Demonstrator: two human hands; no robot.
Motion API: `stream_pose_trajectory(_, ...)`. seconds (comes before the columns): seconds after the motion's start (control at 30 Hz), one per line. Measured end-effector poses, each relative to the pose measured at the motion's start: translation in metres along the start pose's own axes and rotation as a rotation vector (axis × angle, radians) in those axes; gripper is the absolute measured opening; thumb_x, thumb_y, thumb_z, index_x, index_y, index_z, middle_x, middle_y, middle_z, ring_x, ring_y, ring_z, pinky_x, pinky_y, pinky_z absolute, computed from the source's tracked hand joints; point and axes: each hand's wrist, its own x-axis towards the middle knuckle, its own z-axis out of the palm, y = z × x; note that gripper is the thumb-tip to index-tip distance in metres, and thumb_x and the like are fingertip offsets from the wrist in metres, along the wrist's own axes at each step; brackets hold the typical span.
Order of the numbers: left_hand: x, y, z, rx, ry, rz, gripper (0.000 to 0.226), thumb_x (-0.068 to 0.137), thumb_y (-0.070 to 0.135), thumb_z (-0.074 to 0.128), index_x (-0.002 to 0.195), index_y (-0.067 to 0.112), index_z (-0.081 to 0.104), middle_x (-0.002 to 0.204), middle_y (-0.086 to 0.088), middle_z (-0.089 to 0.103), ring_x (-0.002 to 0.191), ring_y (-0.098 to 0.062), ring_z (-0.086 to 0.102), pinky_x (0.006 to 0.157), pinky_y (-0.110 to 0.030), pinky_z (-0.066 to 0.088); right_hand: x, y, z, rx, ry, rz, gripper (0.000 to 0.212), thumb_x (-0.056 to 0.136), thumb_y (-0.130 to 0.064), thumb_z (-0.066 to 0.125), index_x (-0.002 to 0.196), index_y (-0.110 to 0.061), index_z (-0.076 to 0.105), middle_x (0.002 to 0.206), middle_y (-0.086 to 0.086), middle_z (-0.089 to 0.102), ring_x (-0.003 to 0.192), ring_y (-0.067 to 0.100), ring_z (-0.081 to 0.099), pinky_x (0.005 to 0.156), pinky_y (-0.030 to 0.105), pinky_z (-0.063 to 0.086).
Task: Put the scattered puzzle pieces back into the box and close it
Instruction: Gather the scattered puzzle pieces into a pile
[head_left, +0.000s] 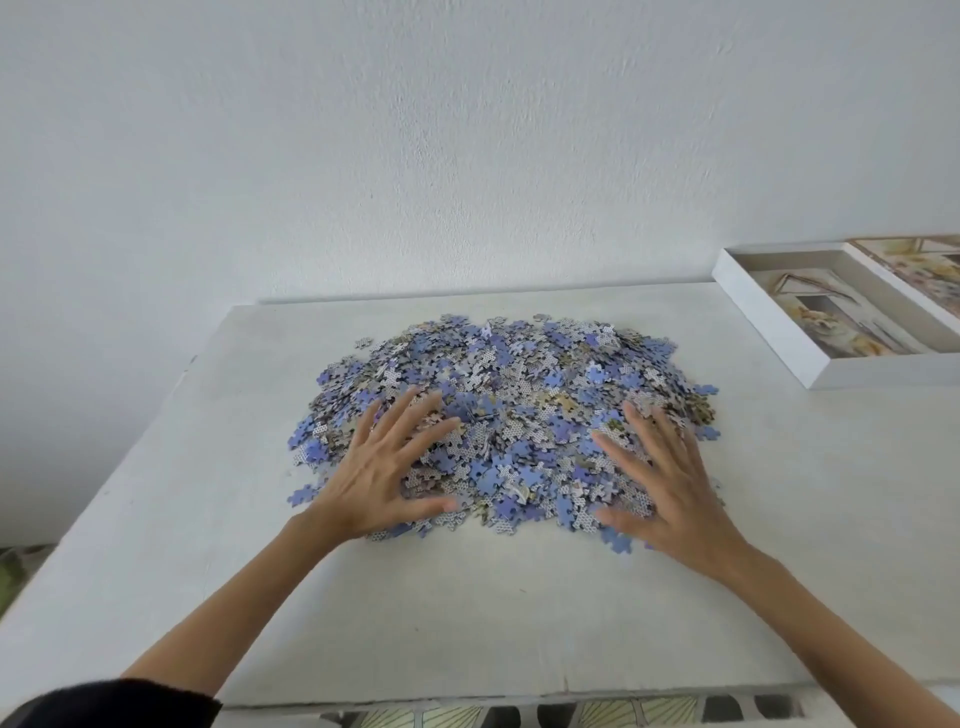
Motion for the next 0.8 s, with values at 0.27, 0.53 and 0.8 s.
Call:
stream_pose_trajectory(0.27,0.016,0.012,0.012,0.022,-0.065,0.043,0.094,0.068,0.088,0.029,0.146,0.037,0.018,0.157,0.005,0.008,0.145,-0.018,-0.002,0.115,-0.051,-0.002,0.008,-0.012,0.012,-0.191,-0.11,-0.073,0.093,0.067,-0.09,0.015,0.143,-0.041,-0.007,0.154,0.005,-0.016,0.14,0.022,-0.02,0.109,0.05,-0.012)
stream_pose_trajectory(0.53,0.021,0.013,0.018,0.02,-0.052,0.038,0.09,0.071,0.083,0.036,0.146,0.035,0.021,0.156,0.003,0.011,0.144,-0.015,0.005,0.115,-0.051,0.002,0.02,-0.013,0.013,-0.146,-0.11,-0.087,0.086,0.069,-0.088,0.014,0.141,-0.047,-0.008,0.155,0.001,-0.007,0.142,0.02,-0.01,0.107,0.038,-0.019)
stream_pose_trajectory(0.8,0.023,0.019,0.011,-0.057,0.001,0.002,0.085,0.076,0.082,0.018,0.144,0.032,0.026,0.154,-0.001,0.019,0.141,-0.016,0.018,0.115,-0.05,0.007,0.031,-0.009,0.008,-0.029,-0.106,-0.159,0.09,0.063,-0.091,0.013,0.141,-0.046,0.003,0.153,-0.011,-0.004,0.14,0.007,-0.013,0.111,0.043,-0.015)
